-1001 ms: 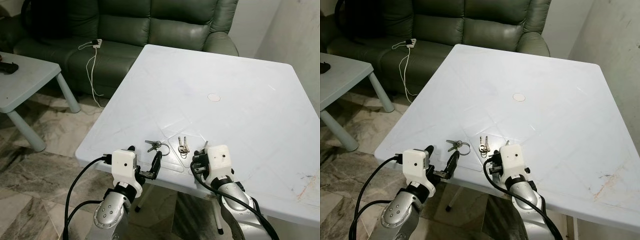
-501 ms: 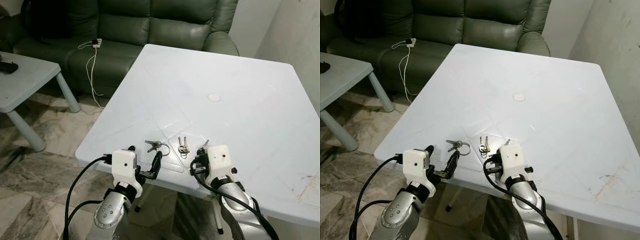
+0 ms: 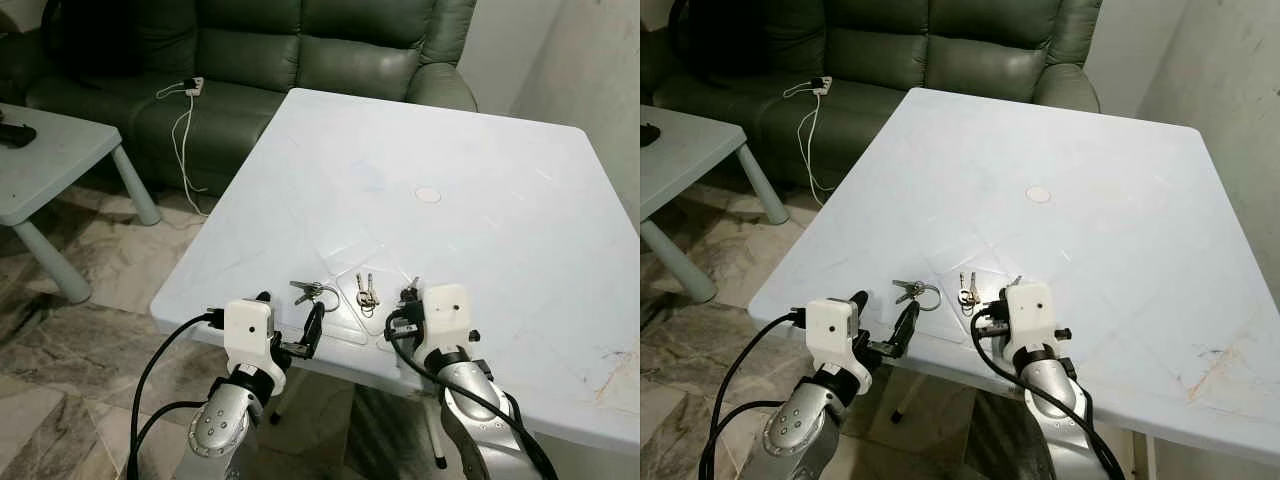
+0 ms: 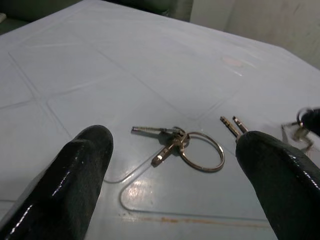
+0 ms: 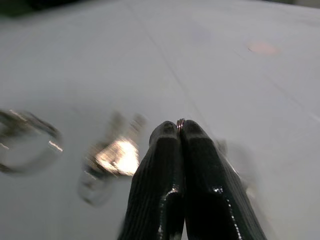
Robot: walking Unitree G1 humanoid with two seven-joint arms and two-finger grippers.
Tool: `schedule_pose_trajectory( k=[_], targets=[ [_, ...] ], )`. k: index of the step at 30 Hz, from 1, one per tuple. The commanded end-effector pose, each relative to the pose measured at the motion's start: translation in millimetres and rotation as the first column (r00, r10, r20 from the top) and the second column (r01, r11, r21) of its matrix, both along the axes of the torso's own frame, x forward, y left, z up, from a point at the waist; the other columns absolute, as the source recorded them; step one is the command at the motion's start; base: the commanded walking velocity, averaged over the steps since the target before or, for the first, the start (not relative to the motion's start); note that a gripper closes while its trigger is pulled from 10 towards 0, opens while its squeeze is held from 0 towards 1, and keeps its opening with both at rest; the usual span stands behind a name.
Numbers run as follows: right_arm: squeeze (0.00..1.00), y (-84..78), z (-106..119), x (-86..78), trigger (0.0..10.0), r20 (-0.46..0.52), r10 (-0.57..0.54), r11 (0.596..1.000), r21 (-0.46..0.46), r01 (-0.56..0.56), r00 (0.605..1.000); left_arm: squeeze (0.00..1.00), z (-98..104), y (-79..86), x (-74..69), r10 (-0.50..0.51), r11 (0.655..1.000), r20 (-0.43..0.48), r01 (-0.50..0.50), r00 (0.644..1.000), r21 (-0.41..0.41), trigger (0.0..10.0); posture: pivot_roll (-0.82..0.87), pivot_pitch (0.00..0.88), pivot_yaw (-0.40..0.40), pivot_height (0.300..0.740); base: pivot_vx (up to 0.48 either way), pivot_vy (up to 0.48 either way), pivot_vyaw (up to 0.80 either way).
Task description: Hang keys on a hook
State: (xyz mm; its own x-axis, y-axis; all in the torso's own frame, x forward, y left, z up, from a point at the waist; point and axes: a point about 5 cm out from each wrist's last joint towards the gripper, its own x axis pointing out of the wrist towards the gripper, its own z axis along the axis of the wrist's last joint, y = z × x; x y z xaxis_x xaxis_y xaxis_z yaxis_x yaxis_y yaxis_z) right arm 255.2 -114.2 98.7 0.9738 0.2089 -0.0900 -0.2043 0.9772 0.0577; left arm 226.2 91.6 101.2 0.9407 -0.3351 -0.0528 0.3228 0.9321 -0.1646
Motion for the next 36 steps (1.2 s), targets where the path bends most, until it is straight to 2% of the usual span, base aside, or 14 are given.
schedule_pose_trajectory(
  k=[1, 2, 3, 4, 7, 8, 9, 10, 11, 14, 17, 20, 24, 36],
  targets=[
    [0.0, -3.4, 15, 2.0, 1.4, 0.082, 0.02, 0.997, 0.07, -0.026, 0.996, 0.0, 4, -1.7, 3.2, 0.002, 1.0, 0.017, -0.002, 1.0, 0.001, 10.0, 0.01, 0.039, -0.083, 0.74, 0.0, 0.0, 0.0],
    [0.0, -3.8, 22, 2.2, 1.0, 0.138, 0.054, 0.994, 0.09, -0.067, 0.989, 0.0, 5, -1.5, 5.7, 0.004, 1.0, 0.022, -0.004, 1.0, -0.001, 10.0, 0.01, 0.039, -0.083, 0.74, 0.0, 0.0, 0.0],
    [0.0, -3.9, 25, 2.0, 1.0, 0.164, 0.065, 0.993, 0.091, -0.08, 0.984, 0.0, 6, -1.4, 6.6, 0.005, 1.0, 0.024, -0.005, 1.0, -0.003, 10.0, 0.01, 0.039, -0.083, 0.74, 0.0, 0.0, 0.0],
    [0.0, -5.0, 28, 2.6, 0.0, 0.179, 0.057, 0.991, 0.107, -0.077, 0.982, 0.0, 7, -1.1, 8.1, 0.006, 1.0, 0.028, -0.006, 1.0, -0.004, 10.0, 0.0, 0.03, -0.081, 0.74, 0.0, 0.0, 0.0],
    [0.0, -7.7, 32, 6.2, 0.0, 0.194, 0.035, 0.991, 0.122, -0.06, 0.98, 0.0, 9, 0.6, 13.0, 0.017, 1.0, 0.04, -0.016, 0.999, -0.003, 10.0, 0.0, 0.024, -0.081, 0.74, 0.0, 0.0, 0.0],
    [0.0, -7.8, 38, 8.4, 0.0, 0.24, 0.047, 0.986, 0.142, -0.083, 0.97, 0.0, 12, 4.6, 20.1, 0.038, 0.999, 0.057, -0.038, 0.998, -0.003, 10.0, 0.0, 0.019, -0.081, 0.74, 0.0, 0.0, 0.0],
    [0.0, -7.8, 38, 8.4, 0.0, 0.24, 0.047, 0.986, 0.142, -0.083, 0.97, 0.0, 12, 4.6, 20.1, 0.038, 0.999, 0.057, -0.038, 0.998, -0.003, 10.0, 0.0, 0.019, -0.081, 0.74, 0.0, 0.0, 0.0],
    [0.0, -8.6, 39, 11.9, 6.3, 0.24, 0.036, 0.987, 0.146, -0.072, 0.97, 0.0, 15, 8.6, 25.8, 0.057, 0.998, 0.074, -0.057, 0.996, -0.002, 10.0, 0.0, 0.015, -0.082, 0.74, 0.0, 0.0, 0.0],
    [0.0, -10.2, 40, 17.6, 10.0, 0.236, 0.018, 0.989, 0.141, -0.053, 0.972, 0.0, 20, 14.7, 33.7, 0.084, 0.996, 0.099, -0.084, 0.992, 0.002, 10.0, 0.0, 0.008, -0.083, 0.74, 0.0, 0.0, 0.0],
    [0.0, -14.1, 44, 25.6, 10.0, 0.253, -0.007, 0.992, 0.124, -0.025, 0.967, 0.0, 28, 25.0, 44.1, 0.122, 0.993, 0.133, -0.122, 0.984, -0.005, 10.0, -0.01, 0.0, -0.083, 0.74, 0.0, 0.0, 0.0],
    [0.0, -24.7, 39, 34.3, 10.0, 0.24, -0.053, 0.998, 0.038, 0.045, 0.969, 0.0, 38, 39.3, 55.4, 0.177, 0.984, 0.174, -0.178, 0.969, -0.014, 10.0, -0.01, 0.0, -0.082, 0.74, 0.0, 0.0, 0.0],
    [0.0, -26.0, 37, 35.5, 10.0, 0.234, -0.051, 0.998, 0.051, 0.04, 0.971, 0.0, 39, 41.6, 58.2, 0.181, 0.983, 0.18, -0.181, 0.967, -0.013, 10.0, -0.01, 0.0, -0.078, 0.74, 0.0, 0.0, 0.0],
    [0.0, -28.8, 34, 37.4, 10.0, 0.232, -0.054, 0.999, 0.014, 0.052, 0.971, 0.0, 37, 44.2, 65.4, 0.197, 0.98, 0.167, -0.199, 0.966, -0.008, 10.0, -0.02, 0.0, -0.072, 0.74, 0.0, 0.0, 0.0],
    [0.0, -25.6, 30, 38.3, 10.0, 0.23, -0.05, 0.999, 0.014, 0.048, 0.972, 0.0, 38, 44.2, 75.5, 0.219, 0.975, 0.156, -0.21, 0.963, -0.07, 10.0, -0.03, 0.0, -0.064, 0.74, 0.0, 0.0, 0.0]
  ],
)
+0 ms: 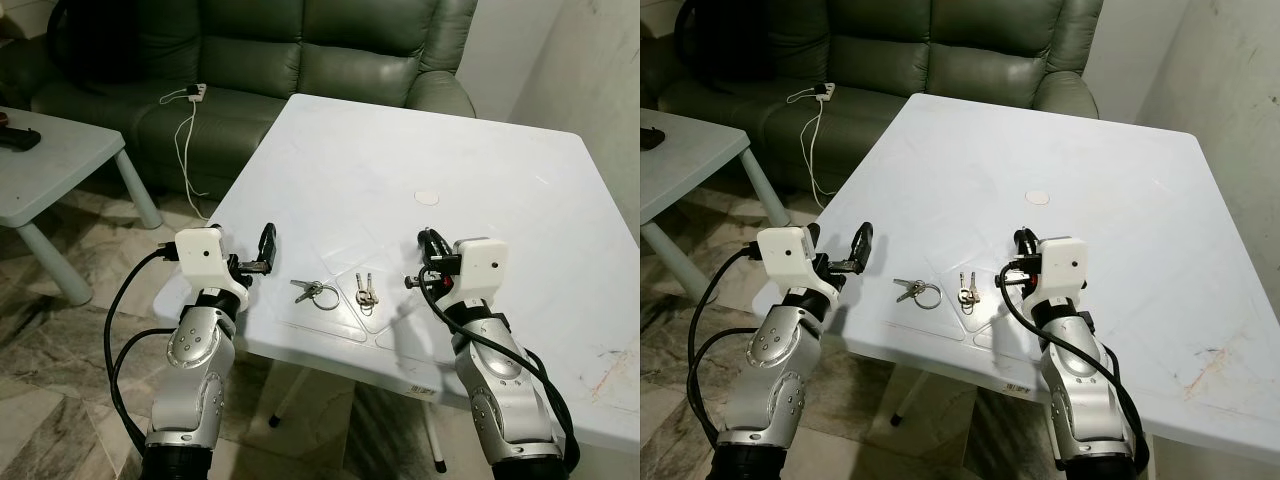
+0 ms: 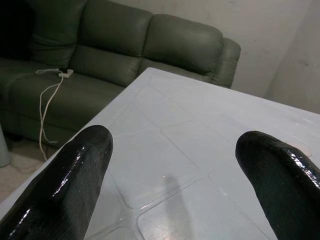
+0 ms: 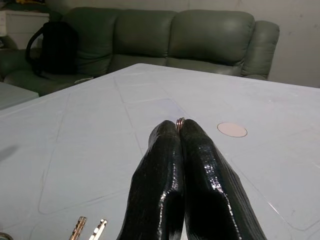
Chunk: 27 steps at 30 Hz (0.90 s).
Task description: Hang keys on a hook
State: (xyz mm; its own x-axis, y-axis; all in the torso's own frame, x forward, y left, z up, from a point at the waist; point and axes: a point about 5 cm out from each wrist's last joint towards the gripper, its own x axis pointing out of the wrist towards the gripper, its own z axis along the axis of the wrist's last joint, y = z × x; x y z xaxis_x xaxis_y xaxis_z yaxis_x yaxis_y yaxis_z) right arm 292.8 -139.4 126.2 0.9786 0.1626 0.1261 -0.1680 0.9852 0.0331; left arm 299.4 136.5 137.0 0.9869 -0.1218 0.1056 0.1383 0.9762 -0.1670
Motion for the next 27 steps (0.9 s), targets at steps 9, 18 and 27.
schedule_pose_trajectory(
  k=[9, 18, 27],
  targets=[
    [0.0, 0.2, 0.5, 1.8, 10.0, 0.013, -0.002, 1.0, -0.012, 0.002, 1.0, 0.0, 2.3, 2.4, 5.0, 0.013, 0.999, 0.013, -0.012, 1.0, -0.03, 10.0, -0.02, 0.0, -0.065, 0.74, 0.0, 0.328, 0.0],
    [0.0, 1.2, -0.7, 1.7, 10.0, 0.008, 0.001, 1.0, -0.017, -0.001, 1.0, 0.0, 2.1, 2.9, 6.1, 0.015, 0.999, 0.014, -0.015, 1.0, -0.034, 10.0, -0.03, 0.0, -0.068, 0.74, 0.0, 0.425, 0.0],
    [0.0, 1.4, -1.4, 1.5, 10.0, 0.003, 0.007, 1.0, -0.02, -0.007, 1.0, 0.0, 1.9, 2.3, 6.9, 0.019, 0.999, 0.014, -0.019, 1.0, -0.039, 10.0, -0.03, 0.0, -0.074, 0.74, 0.0, 0.424, 0.0]
  ],
)
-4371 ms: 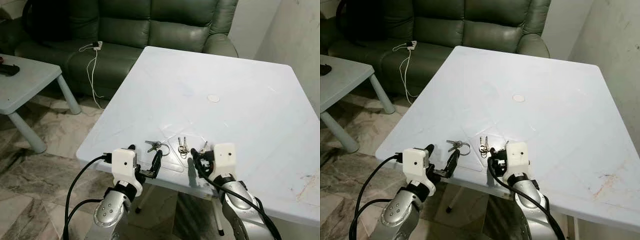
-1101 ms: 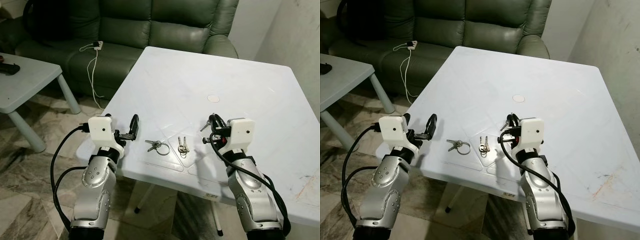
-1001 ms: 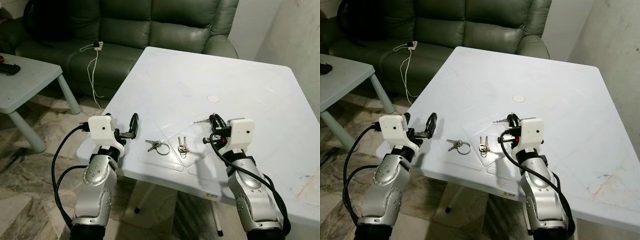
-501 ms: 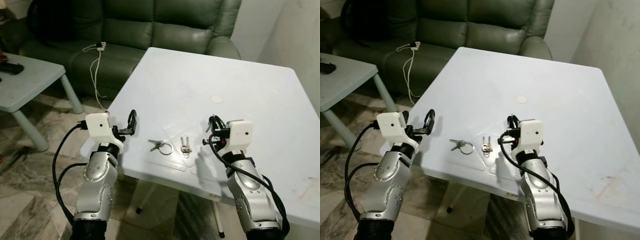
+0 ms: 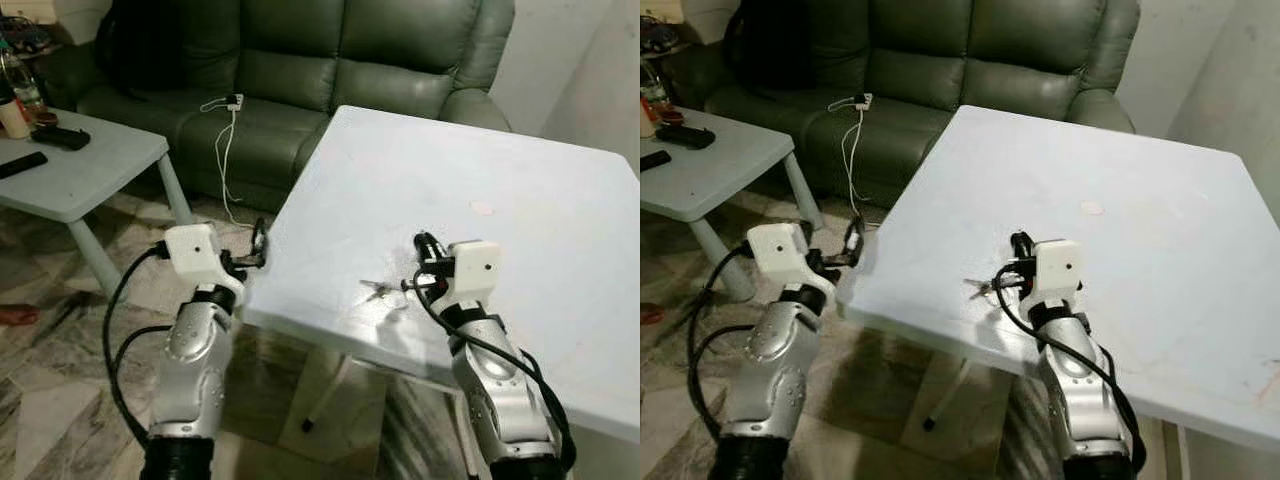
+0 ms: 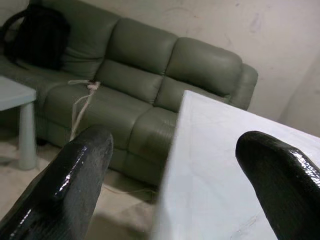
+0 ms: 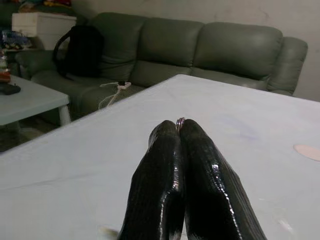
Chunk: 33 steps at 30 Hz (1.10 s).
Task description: Hang keys on a hook
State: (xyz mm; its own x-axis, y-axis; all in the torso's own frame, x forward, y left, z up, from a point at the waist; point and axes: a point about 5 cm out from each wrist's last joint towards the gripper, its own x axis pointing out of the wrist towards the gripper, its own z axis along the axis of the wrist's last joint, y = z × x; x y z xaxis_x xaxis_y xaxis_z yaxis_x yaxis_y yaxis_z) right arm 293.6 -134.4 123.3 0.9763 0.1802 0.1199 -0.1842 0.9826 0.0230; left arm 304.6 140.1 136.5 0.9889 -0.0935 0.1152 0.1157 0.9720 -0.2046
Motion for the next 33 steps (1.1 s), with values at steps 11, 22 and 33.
schedule_pose_trajectory(
  k=[11, 22, 33],
  targets=[
    [0.0, -2.1, 2.4, 0.9, 10.0, 0.008, -0.002, 1.0, -0.01, 0.002, 1.0, 0.0, 2.3, -1.3, 1.9, -0.001, 1.0, 0.011, 0.001, 1.0, -0.003, 10.0, -0.03, 0.0, -0.077, 0.74, 0.0, 0.424, 0.0],
    [0.0, -2.1, 2.6, 1.1, 10.0, 0.009, 0.001, 1.0, -0.014, -0.001, 1.0, 0.0, 2.9, -1.8, 3.0, 0.005, 1.0, 0.02, -0.005, 1.0, 0.0, 10.0, -0.03, 0.0, -0.08, 0.74, 0.0, 0.075, 0.0],
    [0.0, -2.0, 2.8, 1.4, 10.0, 0.008, 0.007, 1.0, -0.015, -0.007, 1.0, 0.0, 3.2, -2.5, 2.6, 0.006, 1.0, 0.024, -0.005, 1.0, -0.005, 10.0, -0.03, 0.0, -0.084, 0.74, 0.0, 0.0, 0.0]
  ],
)
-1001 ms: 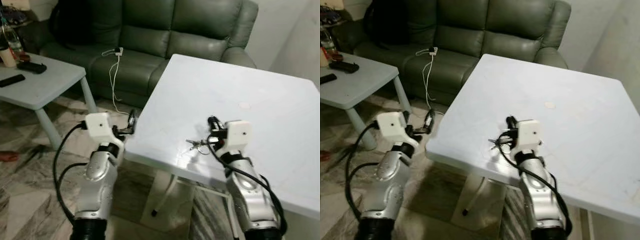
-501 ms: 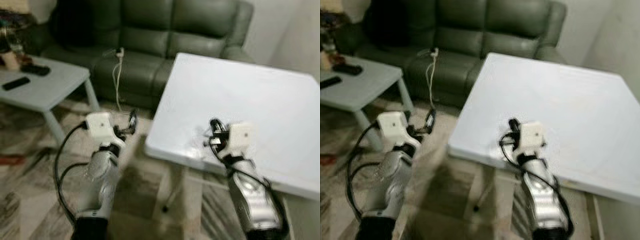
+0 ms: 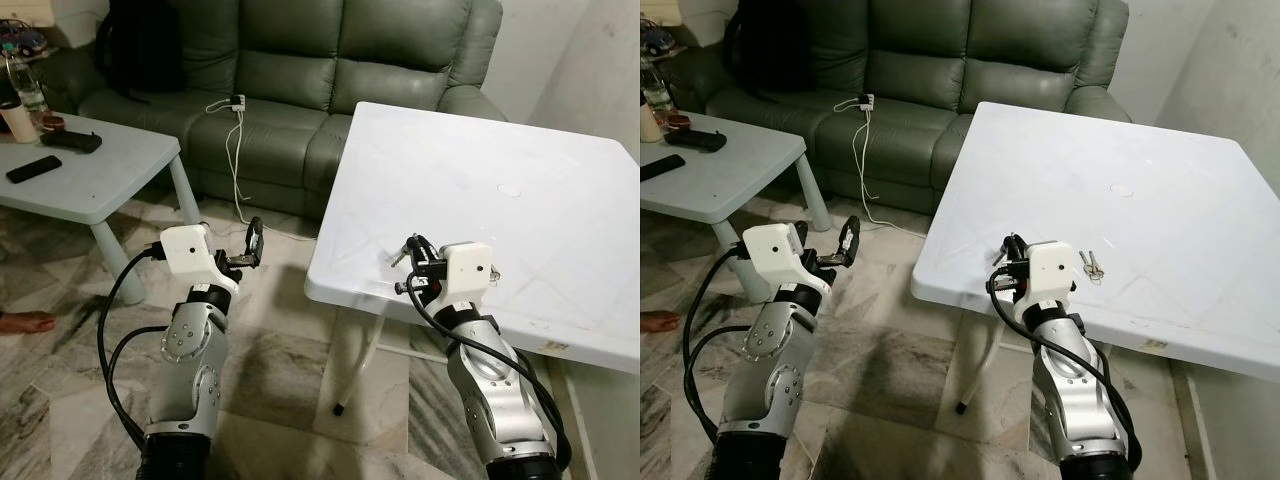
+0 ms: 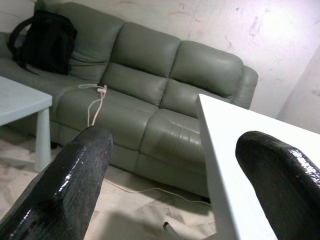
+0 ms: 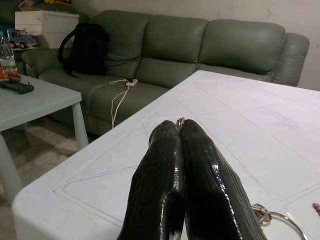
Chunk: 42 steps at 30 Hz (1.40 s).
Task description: Hang keys on a hook
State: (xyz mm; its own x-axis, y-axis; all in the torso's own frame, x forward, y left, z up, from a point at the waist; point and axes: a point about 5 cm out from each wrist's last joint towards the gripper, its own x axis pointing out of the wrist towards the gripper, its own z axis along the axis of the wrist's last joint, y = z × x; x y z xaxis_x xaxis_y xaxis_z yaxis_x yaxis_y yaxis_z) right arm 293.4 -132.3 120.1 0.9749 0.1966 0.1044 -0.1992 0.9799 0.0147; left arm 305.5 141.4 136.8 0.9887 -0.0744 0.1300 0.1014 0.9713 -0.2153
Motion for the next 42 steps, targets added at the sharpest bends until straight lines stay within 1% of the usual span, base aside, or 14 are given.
schedule_pose_trajectory(
  k=[1, 7, 42],
  targets=[
    [0.0, -4.1, 5.7, 1.8, 10.0, 0.018, -0.007, 1.0, -0.001, 0.007, 1.0, 0.0, 2.8, -3.9, 1.7, -0.011, 1.0, 0.011, 0.011, 1.0, 0.006, 10.0, -0.03, 0.0, -0.086, 0.74, 0.0, 0.0, 0.0],
    [0.0, -3.7, 4.2, 2.8, 10.0, -0.002, -0.003, 1.0, -0.002, 0.003, 1.0, 0.0, 2.7, -4.2, 1.6, -0.01, 1.0, 0.013, 0.01, 1.0, 0.004, 10.0, -0.03, 0.0, -0.087, 0.74, 0.0, 0.0, -0.1],
    [0.0, -2.3, 3.2, 3.2, 10.0, -0.019, -0.006, 1.0, 0.001, 0.006, 1.0, 0.0, 3.0, -8.1, 0.3, -0.034, 0.999, 0.019, 0.033, 0.999, 0.024, 10.0, -0.03, 0.0, -0.074, 0.74, 0.0, 0.0, -0.78]
  ],
)
